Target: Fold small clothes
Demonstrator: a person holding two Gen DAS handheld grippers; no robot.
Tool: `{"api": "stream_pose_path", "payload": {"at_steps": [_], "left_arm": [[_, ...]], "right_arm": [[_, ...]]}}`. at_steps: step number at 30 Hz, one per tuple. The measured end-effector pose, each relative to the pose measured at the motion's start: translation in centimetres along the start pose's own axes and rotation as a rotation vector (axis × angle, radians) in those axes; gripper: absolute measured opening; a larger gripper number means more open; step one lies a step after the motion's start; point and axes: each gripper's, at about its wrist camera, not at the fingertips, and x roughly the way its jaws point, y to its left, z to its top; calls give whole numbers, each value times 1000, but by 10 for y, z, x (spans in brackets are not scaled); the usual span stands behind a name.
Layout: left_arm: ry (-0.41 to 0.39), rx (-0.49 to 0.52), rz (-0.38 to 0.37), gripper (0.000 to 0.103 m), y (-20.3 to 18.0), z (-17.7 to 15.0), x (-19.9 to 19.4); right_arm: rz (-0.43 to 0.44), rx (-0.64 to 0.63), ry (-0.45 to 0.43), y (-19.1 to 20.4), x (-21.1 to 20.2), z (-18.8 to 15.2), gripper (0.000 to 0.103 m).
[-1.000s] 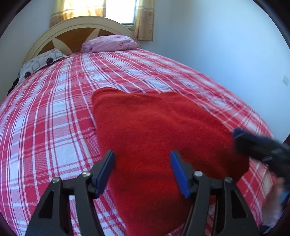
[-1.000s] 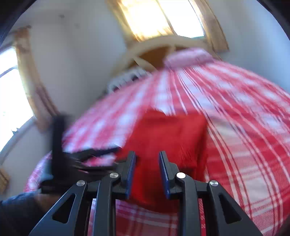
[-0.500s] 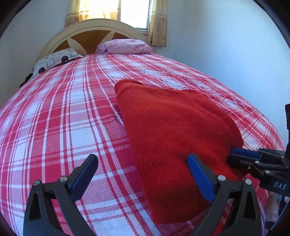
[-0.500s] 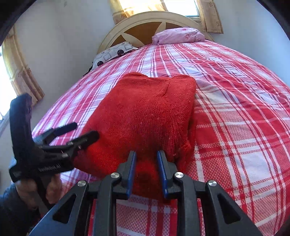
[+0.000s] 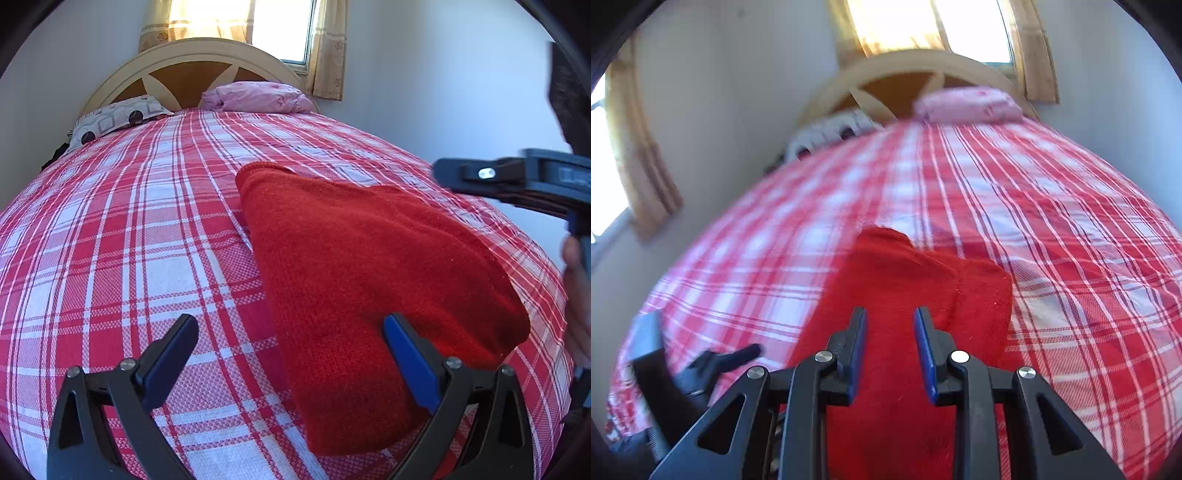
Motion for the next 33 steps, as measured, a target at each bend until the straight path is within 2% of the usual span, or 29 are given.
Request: {"api": "stream_pose_path", "payload": {"at_steps": [4,5,7,11,14,15,17,20,23,24,25,26,30,33], "left_arm": [[3,-15,-12,103,3,0,1],[9,-21,-24,103,4,0,2],[14,-22,-32,103,3,0,3],[-1,-25,-28,103,3,1,1],[-11,-34,-37,103,5,1,-1],[-14,-36,-38,103,5,0,-1],[-23,-37,-44,103,5,0,-3],[-25,-42,-57,103,6,-1,-4],[-21,-54,-69,103,8,-1,-4],[-21,-56,-71,103,8,-1,-4],[-19,-56,-70,103,8,-1,-3],[-15,-53,-68,103,8,0,-2],[18,-31,-66,103,3,0,5],[27,-45,-80,103,6,0,7]], "right_arm": [[-87,12,205,-14,53,-10,28],[-101,31,214,-21,61,-17,28],[-112,33,192,-27,61,-21,28],[-60,50,146,-35,45,-14,30],[-76,122,86,-54,34,-1,32],[-79,170,86,-67,35,3,36],[-69,236,109,-85,42,6,36],[-82,240,143,-95,59,12,36],[-40,275,202,-101,77,14,36],[-29,293,214,-105,80,14,34],[-27,301,216,-107,81,14,23],[-30,298,219,-107,84,14,21],[-95,256,214,-104,92,10,20],[-70,327,200,-117,91,9,20]]}}
